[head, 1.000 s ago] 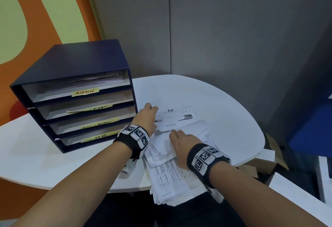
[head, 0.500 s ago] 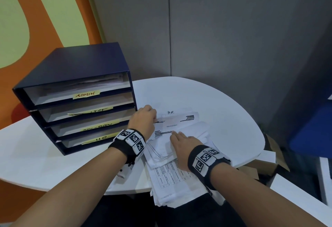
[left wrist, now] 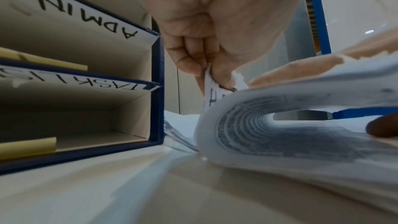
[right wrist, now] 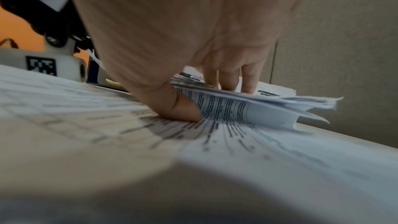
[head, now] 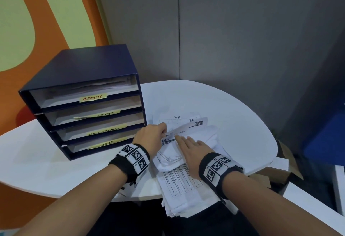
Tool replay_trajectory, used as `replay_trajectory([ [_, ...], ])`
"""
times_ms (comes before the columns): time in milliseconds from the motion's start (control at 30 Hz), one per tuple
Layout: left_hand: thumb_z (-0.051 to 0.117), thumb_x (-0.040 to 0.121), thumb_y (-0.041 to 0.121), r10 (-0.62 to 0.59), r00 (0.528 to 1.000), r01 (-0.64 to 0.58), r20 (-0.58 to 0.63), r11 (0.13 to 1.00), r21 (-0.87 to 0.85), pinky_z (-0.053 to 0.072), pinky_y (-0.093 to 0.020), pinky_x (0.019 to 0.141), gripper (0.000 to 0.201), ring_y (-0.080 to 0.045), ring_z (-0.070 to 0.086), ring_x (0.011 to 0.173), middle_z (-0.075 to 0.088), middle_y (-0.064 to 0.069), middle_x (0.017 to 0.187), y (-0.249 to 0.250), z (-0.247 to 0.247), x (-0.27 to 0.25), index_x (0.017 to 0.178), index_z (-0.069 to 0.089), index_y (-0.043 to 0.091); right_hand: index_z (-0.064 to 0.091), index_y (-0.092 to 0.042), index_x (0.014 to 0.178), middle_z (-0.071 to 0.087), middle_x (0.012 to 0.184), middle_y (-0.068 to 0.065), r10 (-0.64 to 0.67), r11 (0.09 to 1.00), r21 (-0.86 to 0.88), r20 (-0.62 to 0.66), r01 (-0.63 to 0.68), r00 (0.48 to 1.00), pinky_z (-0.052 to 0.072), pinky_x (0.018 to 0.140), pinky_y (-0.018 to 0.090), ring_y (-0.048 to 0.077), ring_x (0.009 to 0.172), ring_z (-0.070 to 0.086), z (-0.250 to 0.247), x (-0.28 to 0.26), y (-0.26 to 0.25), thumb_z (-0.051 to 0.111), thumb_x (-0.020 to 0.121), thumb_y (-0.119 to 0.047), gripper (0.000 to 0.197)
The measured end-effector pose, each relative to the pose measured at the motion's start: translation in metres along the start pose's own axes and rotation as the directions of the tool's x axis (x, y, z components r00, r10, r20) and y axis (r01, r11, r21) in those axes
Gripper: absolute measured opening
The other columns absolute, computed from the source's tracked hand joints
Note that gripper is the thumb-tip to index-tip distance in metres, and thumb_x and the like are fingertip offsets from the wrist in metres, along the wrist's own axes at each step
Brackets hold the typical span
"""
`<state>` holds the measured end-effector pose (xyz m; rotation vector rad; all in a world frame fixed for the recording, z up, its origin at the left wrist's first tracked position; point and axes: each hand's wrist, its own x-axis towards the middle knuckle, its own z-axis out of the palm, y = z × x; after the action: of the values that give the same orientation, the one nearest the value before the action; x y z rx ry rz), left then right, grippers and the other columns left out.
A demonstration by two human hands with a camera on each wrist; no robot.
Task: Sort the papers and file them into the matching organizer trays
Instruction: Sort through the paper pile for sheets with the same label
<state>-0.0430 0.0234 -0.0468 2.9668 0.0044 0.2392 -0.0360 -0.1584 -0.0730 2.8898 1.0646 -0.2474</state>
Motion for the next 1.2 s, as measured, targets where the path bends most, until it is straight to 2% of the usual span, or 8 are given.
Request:
replay_trajectory([
  [133, 0.050, 0.086, -0.001, 0.014, 0.995, -0.011, 0.094, 1.000, -0.026, 0.056, -0.037, 0.070, 0.029, -0.022, 0.063, 0.081, 0.065, 0.002, 0.089, 0.002, 0.003, -0.007, 0.095, 0.056, 0.026, -0.038, -0.015, 0.140, 0.025, 0.155, 0.013, 0.027, 0.998, 0.056, -0.062, -0.023, 0.998, 0.021, 0.116, 0.040, 0.023, 0.145, 0.017, 0.000, -0.001, -0.001, 0.065, 0.072, -0.005, 0.125],
  [233, 0.057, 0.086, 0.001, 0.017, 0.997, -0.011, 0.073, 0.997, -0.073, 0.053, -0.034, 0.063, 0.029, -0.018, 0.059, 0.073, 0.061, 0.008, 0.080, 0.000, 0.010, -0.013, 0.089, 0.047, 0.029, -0.040, -0.016, 0.139, 0.021, 0.157, 0.011, 0.038, 0.996, 0.083, -0.036, -0.035, 0.999, 0.017, 0.118, 0.042, 0.019, 0.146, 0.014, -0.001, -0.001, 0.002, 0.062, 0.072, -0.001, 0.122],
  [400, 0.073, 0.081, 0.013, -0.044, 0.999, 0.050, 0.026, 0.954, -0.296, 0.054, -0.036, 0.063, 0.038, -0.015, 0.059, 0.071, 0.059, 0.008, 0.077, -0.001, 0.014, -0.018, 0.085, 0.039, 0.029, -0.016, -0.018, 0.151, 0.008, 0.160, 0.005, 0.020, 0.999, 0.042, 0.049, -0.022, 0.999, 0.011, 0.118, 0.045, 0.019, 0.148, 0.005, -0.003, -0.003, 0.002, 0.062, 0.076, -0.004, 0.109],
  [533, 0.075, 0.082, 0.037, -0.168, 0.986, 0.133, 0.000, 0.783, -0.608, 0.048, -0.020, 0.055, 0.025, -0.009, 0.063, 0.069, 0.067, 0.005, 0.079, -0.007, 0.007, -0.018, 0.091, 0.053, 0.030, 0.007, -0.014, 0.150, 0.028, 0.151, 0.005, 0.033, 0.998, 0.051, -0.009, -0.032, 0.999, 0.015, 0.117, 0.048, 0.022, 0.142, 0.019, 0.000, -0.002, 0.004, 0.064, 0.073, -0.009, 0.096],
  [600, 0.060, 0.094, 0.038, -0.260, 0.965, 0.172, -0.017, 0.686, -0.707, 0.046, -0.018, 0.065, 0.016, -0.011, 0.063, 0.084, 0.066, 0.005, 0.094, -0.013, 0.004, -0.011, 0.101, 0.058, 0.024, 0.017, -0.013, 0.143, 0.037, 0.141, 0.005, 0.040, 0.998, 0.046, -0.018, -0.039, 0.999, 0.016, 0.116, 0.049, 0.022, 0.136, 0.027, 0.003, -0.002, 0.003, 0.065, 0.070, -0.007, 0.087],
  [767, 0.050, 0.098, 0.018, -0.170, 0.977, 0.208, 0.125, 0.883, -0.420, 0.049, -0.036, 0.097, 0.039, -0.024, 0.060, 0.113, 0.056, -0.003, 0.135, -0.029, 0.011, 0.014, 0.136, 0.045, 0.024, 0.020, -0.013, 0.139, 0.039, 0.136, 0.004, 0.037, 0.999, 0.021, -0.019, -0.037, 0.999, 0.017, 0.115, 0.050, 0.023, 0.133, 0.029, 0.009, 0.001, 0.003, 0.065, 0.071, -0.011, 0.081],
  [900, 0.060, 0.093, 0.028, -0.192, 0.947, 0.236, 0.257, 0.960, -0.150, 0.047, -0.036, 0.099, 0.067, -0.028, 0.054, 0.123, 0.053, -0.009, 0.138, -0.023, 0.014, 0.027, 0.150, 0.026, 0.022, 0.021, -0.015, 0.139, 0.040, 0.137, 0.002, 0.038, 0.999, 0.038, -0.037, -0.037, 0.999, 0.017, 0.115, 0.049, 0.021, 0.133, 0.030, 0.011, 0.000, 0.005, 0.064, 0.071, -0.011, 0.081],
  [1200, 0.061, 0.092, 0.025, -0.156, 0.986, 0.159, 0.058, 0.986, -0.049, 0.055, -0.032, 0.072, 0.009, -0.020, 0.063, 0.083, 0.067, 0.000, 0.091, -0.008, -0.007, 0.030, 0.089, 0.066, 0.019, 0.023, -0.015, 0.137, 0.041, 0.134, 0.002, 0.032, 0.999, 0.042, -0.053, -0.030, 0.998, 0.018, 0.114, 0.049, 0.020, 0.130, 0.032, 0.011, 0.000, 0.006, 0.062, 0.070, -0.011, 0.078],
])
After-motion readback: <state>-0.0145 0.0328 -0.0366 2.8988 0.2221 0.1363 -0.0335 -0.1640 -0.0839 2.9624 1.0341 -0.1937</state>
